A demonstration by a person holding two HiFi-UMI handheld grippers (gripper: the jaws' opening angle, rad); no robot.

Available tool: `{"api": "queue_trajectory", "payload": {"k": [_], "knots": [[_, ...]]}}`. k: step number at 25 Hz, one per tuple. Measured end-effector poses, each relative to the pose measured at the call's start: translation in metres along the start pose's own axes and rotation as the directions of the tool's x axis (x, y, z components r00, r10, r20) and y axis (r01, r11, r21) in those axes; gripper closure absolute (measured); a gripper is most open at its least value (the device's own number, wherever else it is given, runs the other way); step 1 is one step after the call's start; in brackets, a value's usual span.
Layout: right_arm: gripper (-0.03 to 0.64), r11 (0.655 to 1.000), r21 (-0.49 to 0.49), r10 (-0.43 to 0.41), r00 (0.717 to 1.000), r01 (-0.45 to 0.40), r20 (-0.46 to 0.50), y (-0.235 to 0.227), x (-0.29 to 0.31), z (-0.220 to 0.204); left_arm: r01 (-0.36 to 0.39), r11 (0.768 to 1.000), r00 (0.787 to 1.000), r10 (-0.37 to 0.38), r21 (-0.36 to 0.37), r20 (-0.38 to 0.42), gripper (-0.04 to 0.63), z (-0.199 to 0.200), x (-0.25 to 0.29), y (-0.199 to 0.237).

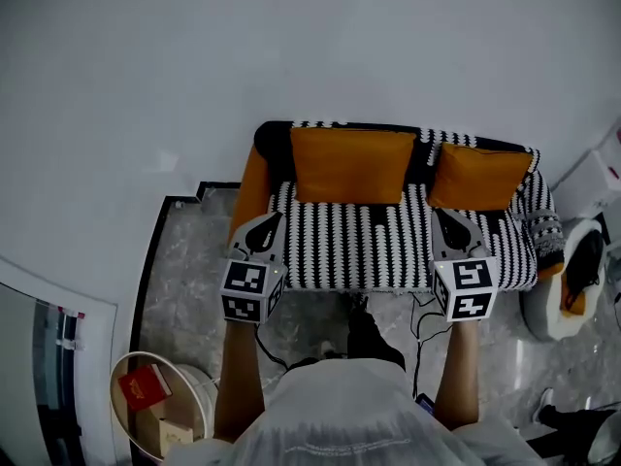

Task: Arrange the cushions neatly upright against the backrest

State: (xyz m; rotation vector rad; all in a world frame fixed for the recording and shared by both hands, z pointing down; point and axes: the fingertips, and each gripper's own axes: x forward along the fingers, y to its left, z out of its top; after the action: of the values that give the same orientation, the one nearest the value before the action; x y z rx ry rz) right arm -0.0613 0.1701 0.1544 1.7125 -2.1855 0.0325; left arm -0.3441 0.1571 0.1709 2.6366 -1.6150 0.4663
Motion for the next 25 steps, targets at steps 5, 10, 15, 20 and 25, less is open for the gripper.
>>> {"api": "queue_trajectory", "payload": {"k": [5, 10, 15, 20, 25], "knots": [[0.612, 0.999, -0.019, 0.038, 0.999, -0.038, 0.025, 0.016, -0.023, 0.006, 0.021, 0.999, 0.999, -0.022, 0.039, 0.029, 0.591, 0.01, -0.019, -0.024], [0.612, 0.997, -0.048, 0.069, 0.997, -0.067, 0.042, 0.025, -0.038, 0.009, 0.033, 0.997, 0.998, -0.037, 0.073, 0.055, 0.591, 0.023, -0.028, -0.046], [0.614, 0.993, -0.071, 0.094, 0.994, -0.091, 0.047, 0.034, -0.04, 0.011, 0.05, 0.994, 0.995, -0.058, 0.099, 0.076, 0.591, 0.034, -0.028, -0.059], [0.614, 0.991, -0.079, 0.107, 0.994, -0.105, 0.029, 0.037, -0.042, 0.006, 0.06, 0.992, 0.994, -0.069, 0.108, 0.084, 0.591, 0.038, -0.029, -0.066], [0.614, 0.992, -0.075, 0.106, 0.994, -0.104, 0.026, 0.03, -0.04, 0.003, 0.063, 0.992, 0.994, -0.072, 0.107, 0.077, 0.59, 0.035, -0.022, -0.069]]}}
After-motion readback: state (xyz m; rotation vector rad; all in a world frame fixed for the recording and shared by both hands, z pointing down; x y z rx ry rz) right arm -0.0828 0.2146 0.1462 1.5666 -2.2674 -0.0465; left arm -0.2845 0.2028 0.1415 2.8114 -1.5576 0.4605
